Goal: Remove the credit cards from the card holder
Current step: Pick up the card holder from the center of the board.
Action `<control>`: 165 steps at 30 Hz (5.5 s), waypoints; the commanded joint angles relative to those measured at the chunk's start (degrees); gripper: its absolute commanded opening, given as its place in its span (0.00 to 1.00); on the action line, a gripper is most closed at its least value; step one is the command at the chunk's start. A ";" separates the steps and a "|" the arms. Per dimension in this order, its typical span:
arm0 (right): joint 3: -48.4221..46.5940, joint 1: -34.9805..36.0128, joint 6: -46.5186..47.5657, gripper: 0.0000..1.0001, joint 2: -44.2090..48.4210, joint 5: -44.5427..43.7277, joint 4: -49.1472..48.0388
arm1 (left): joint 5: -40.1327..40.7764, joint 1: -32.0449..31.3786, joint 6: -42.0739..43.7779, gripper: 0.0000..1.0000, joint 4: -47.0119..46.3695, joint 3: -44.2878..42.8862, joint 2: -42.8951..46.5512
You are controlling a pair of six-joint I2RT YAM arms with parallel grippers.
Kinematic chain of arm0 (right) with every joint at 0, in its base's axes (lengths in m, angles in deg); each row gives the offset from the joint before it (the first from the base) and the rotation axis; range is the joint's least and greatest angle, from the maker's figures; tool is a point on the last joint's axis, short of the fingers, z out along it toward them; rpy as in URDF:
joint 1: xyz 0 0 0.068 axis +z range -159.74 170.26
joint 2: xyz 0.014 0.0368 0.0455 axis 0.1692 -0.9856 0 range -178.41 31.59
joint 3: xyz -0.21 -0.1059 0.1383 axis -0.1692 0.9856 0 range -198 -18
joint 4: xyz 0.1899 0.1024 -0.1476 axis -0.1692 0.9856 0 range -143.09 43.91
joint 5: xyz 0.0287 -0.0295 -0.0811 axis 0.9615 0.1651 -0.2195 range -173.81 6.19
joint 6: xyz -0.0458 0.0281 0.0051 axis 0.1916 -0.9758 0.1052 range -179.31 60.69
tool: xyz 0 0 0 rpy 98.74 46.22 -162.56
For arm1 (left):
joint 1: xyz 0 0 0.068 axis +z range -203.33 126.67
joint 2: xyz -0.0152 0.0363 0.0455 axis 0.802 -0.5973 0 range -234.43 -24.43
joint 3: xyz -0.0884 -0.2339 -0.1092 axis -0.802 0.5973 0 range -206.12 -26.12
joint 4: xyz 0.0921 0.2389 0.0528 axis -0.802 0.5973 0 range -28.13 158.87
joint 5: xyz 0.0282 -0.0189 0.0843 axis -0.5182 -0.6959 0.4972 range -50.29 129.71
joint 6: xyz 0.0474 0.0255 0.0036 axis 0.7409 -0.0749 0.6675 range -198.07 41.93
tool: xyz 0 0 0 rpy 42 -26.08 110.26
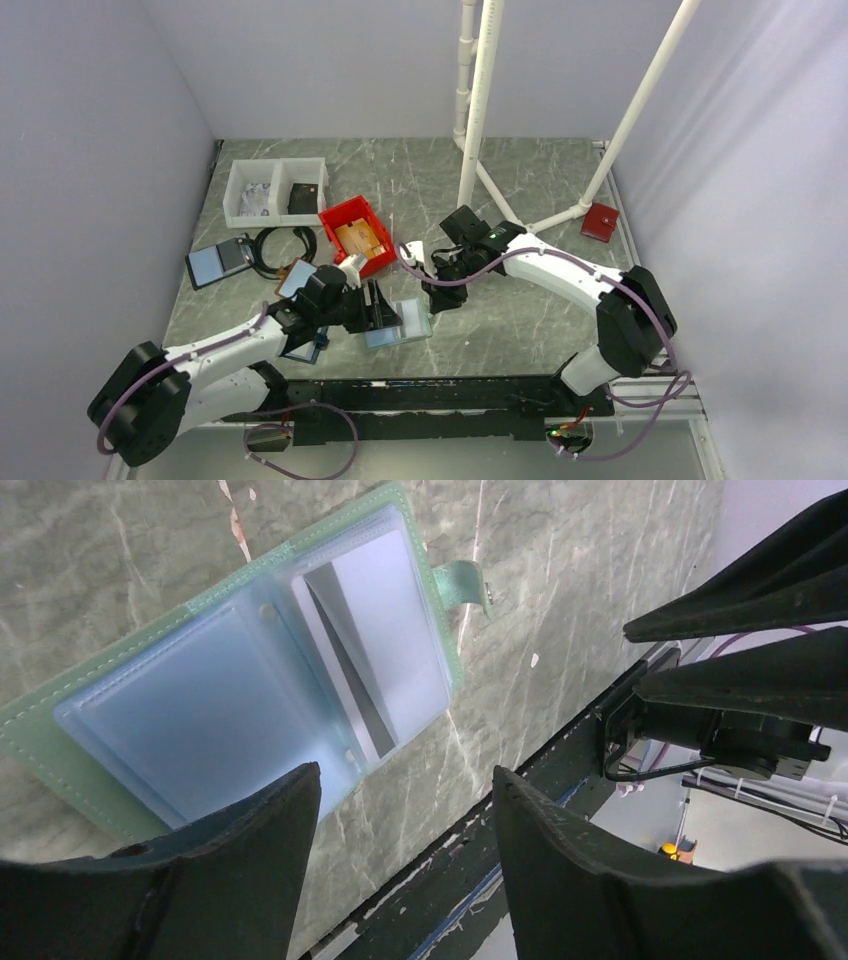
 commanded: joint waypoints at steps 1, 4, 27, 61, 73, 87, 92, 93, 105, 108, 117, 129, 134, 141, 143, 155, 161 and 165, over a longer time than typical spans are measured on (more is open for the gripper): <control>0.46 0.13 -6.73 0.24 -2.57 -1.16 -5.74 | 1.53 -1.53 -2.22 0.66 -6.83 -0.31 -2.95; 0.16 0.80 -8.63 0.18 -4.79 -3.20 -6.95 | 1.99 -2.00 -2.66 0.61 -8.04 -0.12 -4.12; -1.99 1.35 -14.57 0.09 -8.66 1.48 -9.11 | 3.75 -2.67 -3.49 0.28 -8.74 -1.67 -11.12; -1.05 0.61 -29.08 0.17 -16.57 -5.55 -16.27 | 5.08 -2.70 -3.84 0.17 -10.16 -0.60 -16.99; -1.41 0.08 -30.32 0.21 -18.53 -4.82 -16.12 | 4.07 -2.74 -3.95 0.17 -11.79 -0.27 -17.82; -2.27 -0.05 -31.20 0.25 -20.12 1.12 -15.31 | 2.61 -2.72 -3.85 0.17 -13.51 -0.28 -19.20; -2.71 -0.68 -32.02 0.25 -20.90 4.12 -15.07 | 2.03 -2.68 -3.66 0.18 -13.82 -0.50 -19.72; -2.65 -0.85 -32.26 0.25 -20.92 4.76 -15.17 | 2.00 -2.68 -3.66 0.18 -13.82 -0.55 -19.76; -2.45 -2.12 -33.45 0.23 -20.05 9.83 -15.81 | 1.74 -2.69 -3.83 0.03 -14.57 -0.42 -20.77; -2.70 -2.12 -33.07 0.23 -20.13 8.62 -15.47 | 1.87 -2.72 -3.92 0.03 -14.70 -0.16 -20.91; -3.49 -3.70 -31.20 0.28 -17.34 4.27 -14.45 | 2.53 -2.68 -4.18 0.00 -16.01 1.92 -21.59; -3.57 -4.61 -30.84 0.34 -17.57 0.34 -14.06 | 2.52 -2.70 -4.32 0.00 -18.72 2.83 -25.56; -3.67 -4.50 -29.80 0.36 -16.70 -0.84 -13.80 | 3.67 -2.68 -4.19 0.00 -16.87 3.10 -24.71; -3.66 -3.88 -29.14 0.37 -15.95 -3.65 -13.75 | 5.69 -2.60 -4.37 0.00 -13.70 3.35 -22.13; -3.61 -3.72 -29.14 0.37 -16.24 -4.43 -13.66 | 5.69 -2.67 -4.28 0.00 -13.39 3.22 -21.89; -3.85 -2.91 -29.55 0.39 -17.84 -2.01 -13.21 | 4.64 -2.62 -4.45 0.00 -14.96 3.21 -23.06; -3.92 -2.91 -30.20 0.40 -18.67 0.17 -13.22 | 4.47 -2.66 -4.37 0.00 -15.44 3.49 -23.10; -4.00 -2.91 -30.60 0.40 -19.00 1.22 -13.14 | 4.18 -2.66 -4.60 0.00 -16.32 3.83 -23.44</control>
